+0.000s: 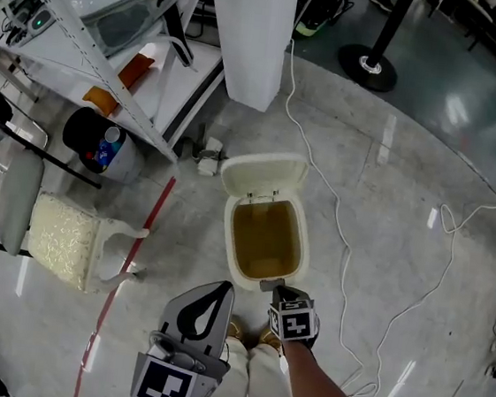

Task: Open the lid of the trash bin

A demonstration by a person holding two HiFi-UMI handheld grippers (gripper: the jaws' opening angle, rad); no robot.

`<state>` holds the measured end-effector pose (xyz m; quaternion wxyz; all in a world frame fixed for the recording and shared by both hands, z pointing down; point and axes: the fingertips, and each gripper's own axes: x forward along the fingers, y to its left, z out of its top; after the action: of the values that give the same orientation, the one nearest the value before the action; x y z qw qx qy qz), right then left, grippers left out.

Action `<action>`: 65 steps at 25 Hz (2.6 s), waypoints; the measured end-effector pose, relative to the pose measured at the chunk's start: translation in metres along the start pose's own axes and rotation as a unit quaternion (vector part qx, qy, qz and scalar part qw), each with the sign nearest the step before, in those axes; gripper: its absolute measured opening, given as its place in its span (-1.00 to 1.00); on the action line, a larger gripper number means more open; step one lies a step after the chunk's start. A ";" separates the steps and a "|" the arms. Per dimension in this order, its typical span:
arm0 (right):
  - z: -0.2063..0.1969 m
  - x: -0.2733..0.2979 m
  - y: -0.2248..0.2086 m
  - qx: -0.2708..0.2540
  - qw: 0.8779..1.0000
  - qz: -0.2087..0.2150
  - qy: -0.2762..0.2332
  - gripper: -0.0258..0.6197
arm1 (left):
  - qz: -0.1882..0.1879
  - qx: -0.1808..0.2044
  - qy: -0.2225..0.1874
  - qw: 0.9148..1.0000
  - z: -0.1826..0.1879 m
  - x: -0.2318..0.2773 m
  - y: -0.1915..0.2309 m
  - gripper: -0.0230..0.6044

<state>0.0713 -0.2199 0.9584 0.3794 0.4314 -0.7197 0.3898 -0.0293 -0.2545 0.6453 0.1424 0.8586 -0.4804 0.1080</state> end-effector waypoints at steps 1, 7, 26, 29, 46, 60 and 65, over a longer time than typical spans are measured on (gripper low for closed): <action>0.000 0.000 -0.001 0.000 1.000 0.001 -0.001 -0.85 | 0.002 0.000 -0.007 1.000 0.001 0.000 0.001 -0.94; 0.000 0.000 0.001 -0.002 1.000 0.013 -0.002 -0.85 | 0.001 -0.007 0.007 1.000 -0.006 -0.002 -0.001 -0.94; 0.076 -0.102 0.017 0.043 0.994 0.048 -0.093 -0.85 | 0.010 -0.004 0.000 1.000 0.044 -0.014 -0.003 -0.94; 0.121 -0.149 0.012 0.032 0.991 0.033 -0.128 -0.85 | 0.009 0.000 -0.004 1.000 0.074 -0.023 -0.010 -0.94; 0.269 -0.437 0.117 -0.092 0.916 0.080 -0.382 -0.85 | -0.055 0.049 -0.082 0.994 0.249 -0.091 -0.075 -0.94; 0.258 -0.555 0.146 -0.113 0.855 0.066 -0.502 -0.85 | -0.048 0.031 -0.121 0.991 0.270 -0.118 -0.084 -0.94; 0.263 -0.559 0.144 -0.113 0.850 0.064 -0.511 -0.85 | -0.041 0.035 -0.125 0.991 0.275 -0.117 -0.077 -0.94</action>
<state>0.0744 -0.2250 0.3237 -0.0217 0.4770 -0.8770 0.0535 -0.0107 -0.2193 0.3392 0.0556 0.8888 -0.4548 0.0108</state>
